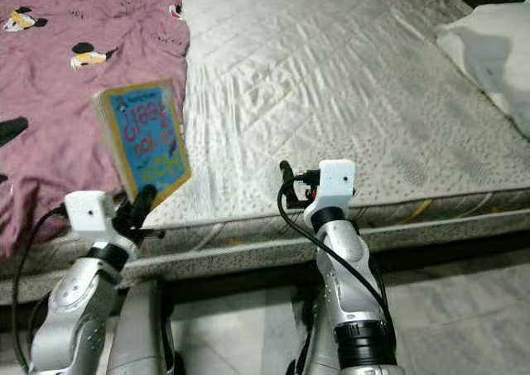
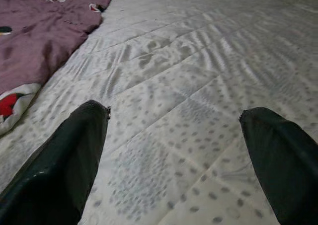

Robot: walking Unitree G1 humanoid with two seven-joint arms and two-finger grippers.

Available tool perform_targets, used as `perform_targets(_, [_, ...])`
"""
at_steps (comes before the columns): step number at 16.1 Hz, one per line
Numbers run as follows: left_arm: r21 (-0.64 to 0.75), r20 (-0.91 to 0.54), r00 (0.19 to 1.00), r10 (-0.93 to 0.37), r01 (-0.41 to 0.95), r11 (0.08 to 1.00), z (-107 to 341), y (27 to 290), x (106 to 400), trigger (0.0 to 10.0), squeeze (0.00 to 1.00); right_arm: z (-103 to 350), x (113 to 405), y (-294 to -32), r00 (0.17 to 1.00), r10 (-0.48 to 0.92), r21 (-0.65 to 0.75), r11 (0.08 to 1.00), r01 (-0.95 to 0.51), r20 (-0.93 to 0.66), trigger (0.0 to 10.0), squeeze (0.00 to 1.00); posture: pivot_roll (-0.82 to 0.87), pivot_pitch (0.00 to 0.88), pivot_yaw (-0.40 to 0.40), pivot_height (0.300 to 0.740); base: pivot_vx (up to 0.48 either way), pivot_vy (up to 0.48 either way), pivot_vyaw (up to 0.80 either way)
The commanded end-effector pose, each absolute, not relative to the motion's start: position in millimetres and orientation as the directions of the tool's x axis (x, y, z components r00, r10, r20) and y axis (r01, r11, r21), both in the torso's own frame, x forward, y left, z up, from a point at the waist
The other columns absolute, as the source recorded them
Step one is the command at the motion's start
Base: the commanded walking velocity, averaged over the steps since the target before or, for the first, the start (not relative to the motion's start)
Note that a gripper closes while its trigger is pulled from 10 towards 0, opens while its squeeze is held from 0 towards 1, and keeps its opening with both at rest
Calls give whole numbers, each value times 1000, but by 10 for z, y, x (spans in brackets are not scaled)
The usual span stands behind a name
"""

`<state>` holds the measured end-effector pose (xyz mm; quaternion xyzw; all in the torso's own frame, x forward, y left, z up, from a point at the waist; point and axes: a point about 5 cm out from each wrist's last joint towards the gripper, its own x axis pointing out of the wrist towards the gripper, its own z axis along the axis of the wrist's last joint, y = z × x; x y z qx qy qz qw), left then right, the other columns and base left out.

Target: Clean up the room

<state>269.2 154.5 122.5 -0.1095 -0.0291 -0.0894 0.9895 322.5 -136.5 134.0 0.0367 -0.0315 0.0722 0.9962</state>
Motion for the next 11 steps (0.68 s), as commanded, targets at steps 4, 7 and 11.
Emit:
perform_targets(4, [-175,82,981,-176,188,966,1243,1533,2712,0,0,1346,3246,-1420,991,117,53,991,-121,68,10000,0,19,103,-22,647,0,0,0])
perform_targets(7, [-180,67,984,-167,176,968,1211,1536,2717,0,0,1342,3250,-1429,991,113,51,992,-116,67,10000,0,19,99,-26,677,0,0,0])
perform_targets(11, [-186,70,978,-194,204,961,1212,1436,2718,0,0,1332,3277,-1502,996,61,43,997,-63,58,10000,0,16,97,-27,730,0,0,0])
